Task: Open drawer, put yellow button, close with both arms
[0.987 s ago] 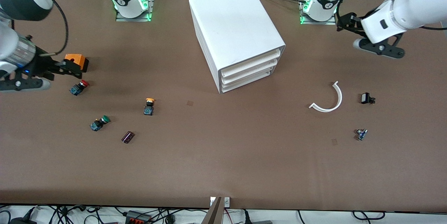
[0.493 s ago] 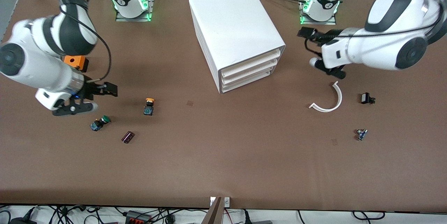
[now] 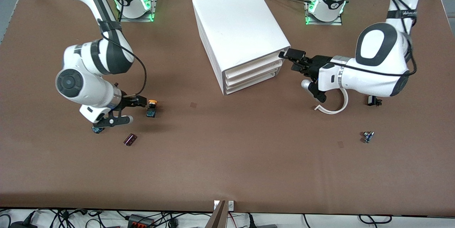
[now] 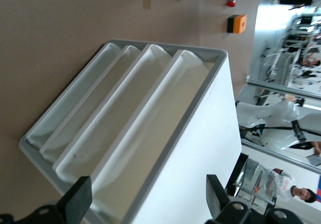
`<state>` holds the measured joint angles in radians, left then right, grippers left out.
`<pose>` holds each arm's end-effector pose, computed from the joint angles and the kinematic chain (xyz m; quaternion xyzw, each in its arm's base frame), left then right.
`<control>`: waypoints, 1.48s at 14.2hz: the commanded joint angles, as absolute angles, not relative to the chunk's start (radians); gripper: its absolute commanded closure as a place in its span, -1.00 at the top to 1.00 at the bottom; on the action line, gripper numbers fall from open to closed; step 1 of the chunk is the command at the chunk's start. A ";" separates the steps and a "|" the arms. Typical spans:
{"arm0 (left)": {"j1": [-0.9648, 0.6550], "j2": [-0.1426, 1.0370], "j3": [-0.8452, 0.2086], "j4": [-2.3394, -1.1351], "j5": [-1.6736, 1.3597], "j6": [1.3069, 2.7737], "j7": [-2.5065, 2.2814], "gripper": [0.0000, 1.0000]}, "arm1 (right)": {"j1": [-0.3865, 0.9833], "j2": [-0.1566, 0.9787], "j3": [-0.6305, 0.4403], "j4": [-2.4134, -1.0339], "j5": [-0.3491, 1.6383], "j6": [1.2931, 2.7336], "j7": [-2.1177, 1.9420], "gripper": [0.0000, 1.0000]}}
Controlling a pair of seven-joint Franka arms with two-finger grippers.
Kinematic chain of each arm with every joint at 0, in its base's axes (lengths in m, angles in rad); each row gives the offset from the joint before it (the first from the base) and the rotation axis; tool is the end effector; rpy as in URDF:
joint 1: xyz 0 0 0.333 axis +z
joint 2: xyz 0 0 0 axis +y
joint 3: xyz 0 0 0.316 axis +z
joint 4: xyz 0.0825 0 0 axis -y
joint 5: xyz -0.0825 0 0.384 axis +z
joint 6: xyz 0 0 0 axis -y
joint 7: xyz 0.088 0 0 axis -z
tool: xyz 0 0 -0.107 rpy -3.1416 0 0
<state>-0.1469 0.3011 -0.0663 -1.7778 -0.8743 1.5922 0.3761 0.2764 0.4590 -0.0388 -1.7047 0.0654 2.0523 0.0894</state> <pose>0.5645 -0.2017 0.3947 0.8693 -0.1491 -0.1838 0.4340 0.6344 0.1597 0.3177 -0.9965 -0.0587 0.0578 0.0101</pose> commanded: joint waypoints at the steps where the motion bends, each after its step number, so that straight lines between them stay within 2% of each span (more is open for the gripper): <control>1: -0.144 0.279 -0.064 -1.908 -0.974 1.681 0.478 1.00 | 0.317 0.515 -0.044 -1.718 0.074 2.112 0.172 1.00; 6: -0.127 0.348 -0.064 -1.947 -1.060 1.695 0.630 1.00 | 0.345 0.546 -0.044 -1.784 0.074 2.200 0.267 1.00; 10: -0.135 0.397 -0.078 -1.973 -1.112 1.617 0.737 0.85 | 0.333 0.578 -0.046 -1.798 0.075 2.203 0.267 1.00; 13: -0.130 0.413 -0.078 -1.993 -1.115 1.586 0.810 0.61 | 0.333 0.612 -0.046 -1.799 0.077 2.218 0.268 1.00; 16: -0.144 0.422 -0.080 -1.997 -1.115 1.586 0.818 0.24 | 0.331 0.630 -0.046 -1.798 0.077 2.221 0.267 1.00; 20: -0.143 0.433 -0.100 -1.988 -1.114 1.585 0.819 -0.58 | 0.324 0.641 -0.046 -1.795 0.075 2.238 0.258 1.00; 21: -0.143 0.437 -0.100 -1.976 -1.114 1.589 0.818 -0.72 | 0.319 0.641 -0.046 -1.795 0.075 2.240 0.255 0.90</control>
